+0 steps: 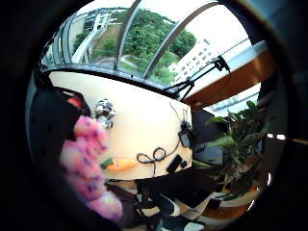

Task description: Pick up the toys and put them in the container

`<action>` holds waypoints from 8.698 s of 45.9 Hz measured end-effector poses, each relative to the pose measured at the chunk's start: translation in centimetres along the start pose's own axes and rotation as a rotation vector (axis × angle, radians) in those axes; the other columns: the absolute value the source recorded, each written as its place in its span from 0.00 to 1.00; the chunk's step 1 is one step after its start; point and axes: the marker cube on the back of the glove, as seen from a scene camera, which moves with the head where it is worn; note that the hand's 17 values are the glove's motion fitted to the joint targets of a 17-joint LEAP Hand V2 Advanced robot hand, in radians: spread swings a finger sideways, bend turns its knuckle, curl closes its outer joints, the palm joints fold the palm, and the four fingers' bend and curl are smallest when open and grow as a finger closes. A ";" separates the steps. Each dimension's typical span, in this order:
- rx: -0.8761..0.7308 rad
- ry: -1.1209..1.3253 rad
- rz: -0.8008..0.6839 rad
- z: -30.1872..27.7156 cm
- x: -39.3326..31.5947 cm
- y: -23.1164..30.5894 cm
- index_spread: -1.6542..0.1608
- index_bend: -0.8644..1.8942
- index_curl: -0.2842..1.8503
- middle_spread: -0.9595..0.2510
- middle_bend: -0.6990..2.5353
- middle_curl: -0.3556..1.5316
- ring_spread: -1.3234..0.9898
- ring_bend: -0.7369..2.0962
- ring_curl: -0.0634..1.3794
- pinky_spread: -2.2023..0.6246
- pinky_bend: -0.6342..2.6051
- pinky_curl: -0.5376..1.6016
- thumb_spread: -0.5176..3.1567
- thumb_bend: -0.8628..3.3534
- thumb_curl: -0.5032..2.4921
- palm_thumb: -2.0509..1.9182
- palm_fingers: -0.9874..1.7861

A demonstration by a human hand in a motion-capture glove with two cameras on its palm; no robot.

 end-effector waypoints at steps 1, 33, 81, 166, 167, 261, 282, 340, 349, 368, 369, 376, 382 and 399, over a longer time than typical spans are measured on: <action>-0.006 -0.008 -0.006 0.2 -1.1 -0.2 0.70 0.62 0.25 0.60 0.61 0.63 0.41 0.72 0.44 0.64 0.46 0.46 0.29 0.27 0.47 0.69 0.72; -0.414 0.036 -0.283 11.8 -17.2 -1.0 0.82 0.35 0.22 0.72 0.36 0.51 0.50 0.57 0.37 0.73 0.58 0.50 0.40 0.19 0.41 0.52 0.21; -0.458 -0.011 0.084 14.2 4.9 -0.9 0.81 0.33 0.19 0.79 0.27 0.41 0.57 0.45 0.27 0.79 0.48 0.42 0.49 0.19 0.27 0.50 0.29; -0.419 0.015 0.188 30.3 5.9 -2.1 0.82 0.32 0.17 0.83 0.27 0.39 0.57 0.44 0.28 0.79 0.49 0.42 0.51 0.20 0.27 0.51 0.27; -0.419 0.022 0.192 30.5 5.9 -2.1 0.82 0.32 0.17 0.83 0.27 0.39 0.57 0.44 0.28 0.79 0.49 0.42 0.51 0.20 0.27 0.51 0.27; -0.113 -0.153 -0.106 9.6 -12.7 -0.6 0.64 0.53 0.32 0.50 0.50 0.63 0.39 0.74 0.52 0.64 0.61 0.52 0.24 0.24 0.50 0.71 0.63; -0.450 -0.198 -0.161 14.7 -11.8 3.4 0.79 0.35 0.29 0.77 0.26 0.49 0.53 0.47 0.35 0.75 0.55 0.46 0.43 0.19 0.41 0.53 0.17; -0.636 -0.100 -0.074 29.1 11.1 24.5 0.81 0.33 0.21 0.80 0.25 0.33 0.57 0.36 0.29 0.78 0.40 0.40 0.51 0.20 0.29 0.52 0.28; -0.412 -0.138 -0.086 30.8 11.1 24.4 0.79 0.38 0.22 0.74 0.28 0.34 0.54 0.39 0.31 0.76 0.40 0.40 0.50 0.21 0.29 0.54 0.40; -0.246 -0.277 -0.084 28.2 11.6 18.4 0.76 0.45 0.29 0.56 0.42 0.45 0.41 0.59 0.45 0.65 0.42 0.43 0.44 0.24 0.35 0.65 0.78; -0.239 -0.281 -0.081 27.5 11.4 17.8 0.75 0.47 0.30 0.56 0.43 0.46 0.40 0.59 0.46 0.65 0.43 0.44 0.44 0.24 0.35 0.65 0.81; -0.203 -0.233 -0.112 20.8 9.5 13.4 0.76 0.58 0.36 0.55 0.51 0.53 0.39 0.63 0.50 0.64 0.46 0.47 0.38 0.23 0.38 0.66 0.83; -0.135 -0.185 -0.146 15.1 7.4 10.2 0.77 0.64 0.41 0.57 0.55 0.57 0.39 0.66 0.53 0.63 0.47 0.49 0.34 0.22 0.40 0.66 0.80; -0.002 -0.204 -0.246 5.5 -4.2 4.8 0.80 0.70 0.48 0.62 0.60 0.62 0.39 0.71 0.58 0.63 0.50 0.52 0.27 0.21 0.45 0.67 0.76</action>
